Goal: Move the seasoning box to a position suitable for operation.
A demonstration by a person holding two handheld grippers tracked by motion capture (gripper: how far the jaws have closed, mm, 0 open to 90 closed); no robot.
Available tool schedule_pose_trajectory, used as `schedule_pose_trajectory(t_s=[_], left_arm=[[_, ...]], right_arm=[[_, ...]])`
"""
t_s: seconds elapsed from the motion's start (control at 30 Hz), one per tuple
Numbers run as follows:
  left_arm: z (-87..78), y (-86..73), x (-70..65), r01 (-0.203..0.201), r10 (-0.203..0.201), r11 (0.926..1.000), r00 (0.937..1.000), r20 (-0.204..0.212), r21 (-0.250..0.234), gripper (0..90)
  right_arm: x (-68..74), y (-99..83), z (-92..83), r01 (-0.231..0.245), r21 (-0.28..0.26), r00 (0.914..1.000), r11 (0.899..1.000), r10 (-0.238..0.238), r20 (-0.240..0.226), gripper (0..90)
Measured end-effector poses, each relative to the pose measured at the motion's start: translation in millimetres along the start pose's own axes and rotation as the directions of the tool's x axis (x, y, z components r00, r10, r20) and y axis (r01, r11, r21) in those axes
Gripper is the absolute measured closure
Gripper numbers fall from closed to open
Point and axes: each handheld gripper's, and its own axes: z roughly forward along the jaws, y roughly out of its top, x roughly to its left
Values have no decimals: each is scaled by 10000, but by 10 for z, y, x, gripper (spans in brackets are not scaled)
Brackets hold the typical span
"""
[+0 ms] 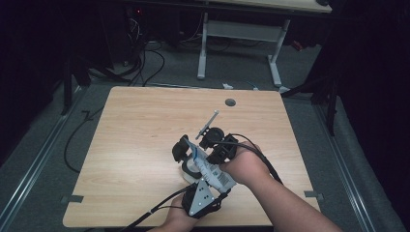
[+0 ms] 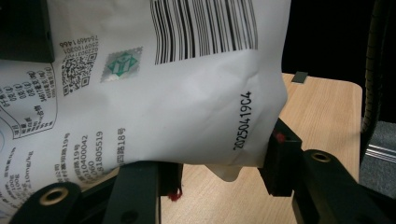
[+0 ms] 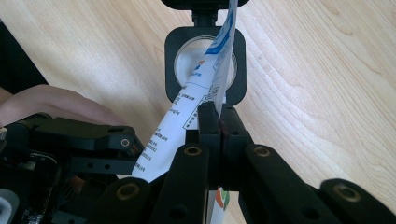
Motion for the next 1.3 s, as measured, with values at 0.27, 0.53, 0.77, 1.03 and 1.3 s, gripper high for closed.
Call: schedule_pose_trajectory(t_s=[0.27, 0.53, 0.77, 1.03, 1.3], left_arm=[[0, 1, 0, 25, -25, 10000, 10000, -2, 1, 574], [3, -3, 0, 49, -49, 10000, 10000, -18, -4, 574], [-2, 0, 2, 2, -2, 10000, 10000, -27, 8, 575], [-3, 1, 0, -10, 10, 10000, 10000, -28, 0, 575], [-2, 6, 0, -35, 34, 10000, 10000, -37, -7, 577]], right_arm=[[0, 3, 4, -10, -5, 10000, 10000, 10, -15, 900], [-6, 10, 20, 14, -18, 10000, 10000, -14, -79, 900], [-4, 14, 21, 19, -11, 10000, 10000, -20, -57, 900], [-4, 15, 21, 13, 13, 10000, 10000, -13, -49, 900], [-10, 16, 23, 17, 1, 10000, 10000, -17, -76, 900]])
